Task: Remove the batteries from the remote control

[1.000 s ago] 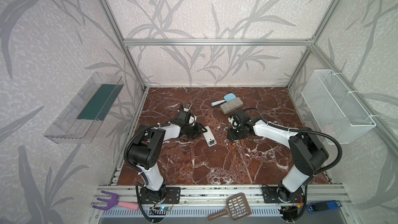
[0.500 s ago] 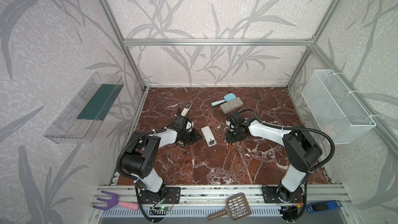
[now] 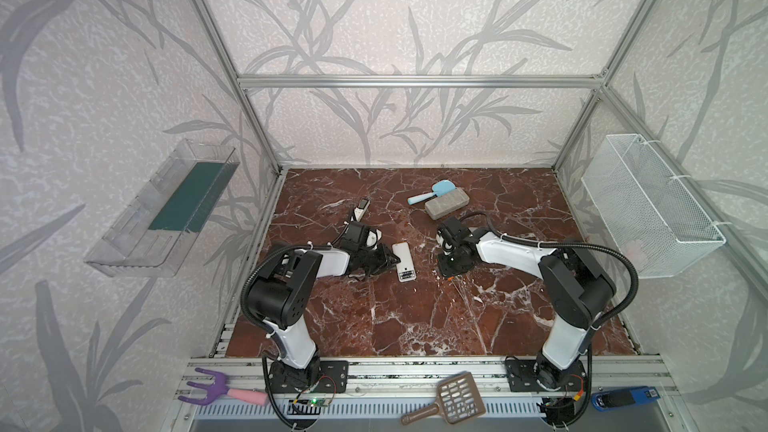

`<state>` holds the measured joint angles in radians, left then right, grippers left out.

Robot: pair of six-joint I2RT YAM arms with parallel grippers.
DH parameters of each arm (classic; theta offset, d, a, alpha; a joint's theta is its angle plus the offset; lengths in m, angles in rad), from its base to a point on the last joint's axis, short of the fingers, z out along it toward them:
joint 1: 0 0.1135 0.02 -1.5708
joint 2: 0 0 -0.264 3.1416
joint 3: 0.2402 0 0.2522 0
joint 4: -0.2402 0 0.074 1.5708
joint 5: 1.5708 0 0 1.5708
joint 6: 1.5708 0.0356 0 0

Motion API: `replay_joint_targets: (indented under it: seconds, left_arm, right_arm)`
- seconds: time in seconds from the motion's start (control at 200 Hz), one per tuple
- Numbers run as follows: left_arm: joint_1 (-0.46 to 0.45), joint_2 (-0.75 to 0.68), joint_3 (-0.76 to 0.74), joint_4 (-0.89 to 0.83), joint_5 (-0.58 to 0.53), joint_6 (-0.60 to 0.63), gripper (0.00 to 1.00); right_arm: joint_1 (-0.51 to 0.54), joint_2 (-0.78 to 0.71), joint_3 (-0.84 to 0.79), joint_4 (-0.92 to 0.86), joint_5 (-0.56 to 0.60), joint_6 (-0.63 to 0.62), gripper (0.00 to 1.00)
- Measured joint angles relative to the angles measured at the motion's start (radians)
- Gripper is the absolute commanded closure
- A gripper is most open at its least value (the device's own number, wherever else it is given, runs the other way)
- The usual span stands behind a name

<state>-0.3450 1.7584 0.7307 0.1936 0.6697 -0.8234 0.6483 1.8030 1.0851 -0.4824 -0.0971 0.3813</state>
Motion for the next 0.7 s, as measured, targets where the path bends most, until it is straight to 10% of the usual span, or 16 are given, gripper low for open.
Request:
replay_joint_targets:
  seconds: [0.44, 0.705]
  left_arm:
    - [-0.021, 0.015, -0.023, 0.109, -0.015, -0.064, 0.70]
    - [-0.021, -0.098, -0.032, -0.078, -0.054, 0.056, 0.62]
  right_arm:
    - [0.002, -0.020, -0.001, -0.005, 0.037, -0.012, 0.94]
    - [0.024, -0.291, -0.035, 0.000, 0.090, -0.009, 0.98]
